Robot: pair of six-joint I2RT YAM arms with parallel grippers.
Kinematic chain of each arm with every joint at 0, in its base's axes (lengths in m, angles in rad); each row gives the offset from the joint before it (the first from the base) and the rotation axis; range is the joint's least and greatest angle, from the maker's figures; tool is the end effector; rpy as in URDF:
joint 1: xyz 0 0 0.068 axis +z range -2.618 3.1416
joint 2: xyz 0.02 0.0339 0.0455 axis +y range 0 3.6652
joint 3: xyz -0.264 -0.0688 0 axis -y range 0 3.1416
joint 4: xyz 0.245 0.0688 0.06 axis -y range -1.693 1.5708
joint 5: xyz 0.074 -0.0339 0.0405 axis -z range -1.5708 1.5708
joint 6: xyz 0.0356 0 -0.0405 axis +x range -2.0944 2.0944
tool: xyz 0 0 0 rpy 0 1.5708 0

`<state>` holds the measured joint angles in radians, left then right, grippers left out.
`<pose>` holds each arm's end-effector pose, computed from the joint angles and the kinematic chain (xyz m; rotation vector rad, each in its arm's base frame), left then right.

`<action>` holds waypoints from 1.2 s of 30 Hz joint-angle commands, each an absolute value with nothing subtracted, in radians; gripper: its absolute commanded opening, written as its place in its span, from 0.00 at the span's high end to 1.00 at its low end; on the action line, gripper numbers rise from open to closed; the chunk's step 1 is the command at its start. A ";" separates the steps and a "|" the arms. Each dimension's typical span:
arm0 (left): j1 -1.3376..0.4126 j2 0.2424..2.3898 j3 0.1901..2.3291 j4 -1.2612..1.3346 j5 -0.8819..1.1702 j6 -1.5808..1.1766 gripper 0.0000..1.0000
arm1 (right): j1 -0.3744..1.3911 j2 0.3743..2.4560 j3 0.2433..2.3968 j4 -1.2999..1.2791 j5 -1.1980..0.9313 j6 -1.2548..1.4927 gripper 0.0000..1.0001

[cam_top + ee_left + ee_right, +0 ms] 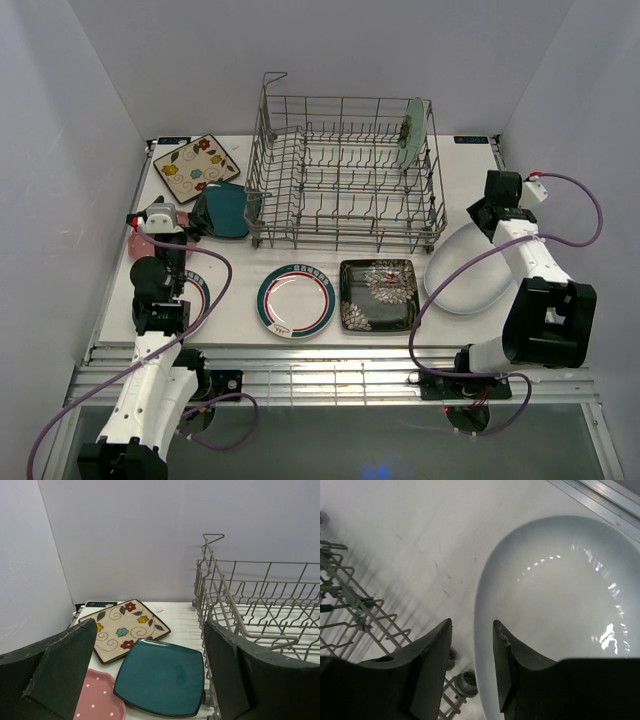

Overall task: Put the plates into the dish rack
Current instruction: Move the plate to the center of the board.

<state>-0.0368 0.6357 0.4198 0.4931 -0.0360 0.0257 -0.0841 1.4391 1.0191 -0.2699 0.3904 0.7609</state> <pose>0.1651 -0.0048 0.3064 0.0096 1.2938 0.0138 0.3137 -0.0400 0.2620 1.0848 1.9149 -0.0658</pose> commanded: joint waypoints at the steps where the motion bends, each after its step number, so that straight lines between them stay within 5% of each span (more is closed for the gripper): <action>1: -0.037 0.627 0.431 0.485 -0.023 0.029 0.02 | -0.081 1.410 0.973 -0.342 0.466 0.828 0.55; 36: -0.037 0.632 0.430 0.485 -0.012 0.023 0.02 | -0.081 1.052 0.698 -0.810 0.696 1.115 0.30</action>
<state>-0.0364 0.6357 0.4198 0.4931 -0.0185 0.0261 -0.0830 1.0733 0.7155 -0.7773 0.6453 1.0744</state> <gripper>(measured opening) 0.978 0.693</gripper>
